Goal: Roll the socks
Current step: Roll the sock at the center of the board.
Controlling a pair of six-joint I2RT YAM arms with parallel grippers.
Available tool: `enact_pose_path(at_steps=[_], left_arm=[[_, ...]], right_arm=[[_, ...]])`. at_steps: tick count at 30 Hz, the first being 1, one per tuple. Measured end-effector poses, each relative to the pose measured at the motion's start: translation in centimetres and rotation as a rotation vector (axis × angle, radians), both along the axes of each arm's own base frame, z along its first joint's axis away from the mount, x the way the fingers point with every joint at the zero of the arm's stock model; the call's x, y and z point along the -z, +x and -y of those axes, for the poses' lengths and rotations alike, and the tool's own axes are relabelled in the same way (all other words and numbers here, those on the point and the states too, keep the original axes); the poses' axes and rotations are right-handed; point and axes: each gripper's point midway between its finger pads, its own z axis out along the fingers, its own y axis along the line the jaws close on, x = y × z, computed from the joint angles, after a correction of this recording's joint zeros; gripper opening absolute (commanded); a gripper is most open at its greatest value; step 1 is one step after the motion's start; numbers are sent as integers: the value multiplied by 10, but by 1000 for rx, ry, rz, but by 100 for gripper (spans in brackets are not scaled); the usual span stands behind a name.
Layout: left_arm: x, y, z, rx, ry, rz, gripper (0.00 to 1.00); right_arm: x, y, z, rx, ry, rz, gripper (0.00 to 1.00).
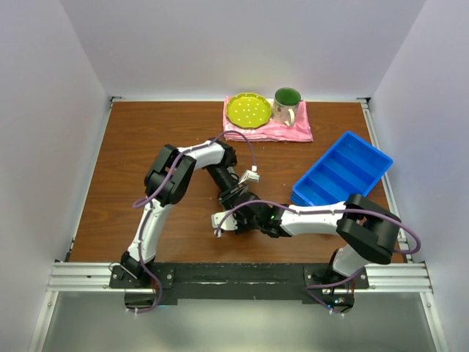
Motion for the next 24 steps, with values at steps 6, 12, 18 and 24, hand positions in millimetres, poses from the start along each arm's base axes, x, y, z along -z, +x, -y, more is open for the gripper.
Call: enact_pose_path(at_steps=[6,12,18,24], left_arm=[[-4,0,-1,-17,-9,-17,44],[-13,14,-8,-55,-54,55,51],[-14,54,-39,-121,-81,251,51],[-19,76,-81,-182,-88,424,50]], right_arm=[[0,-3,0,-9,-12,-17,0],[0,-2,-1,-15,-15,-19,0],[1,-1,-4,-23,-35,-28,0],[1,-3,-8,-41,-55,-52,0]])
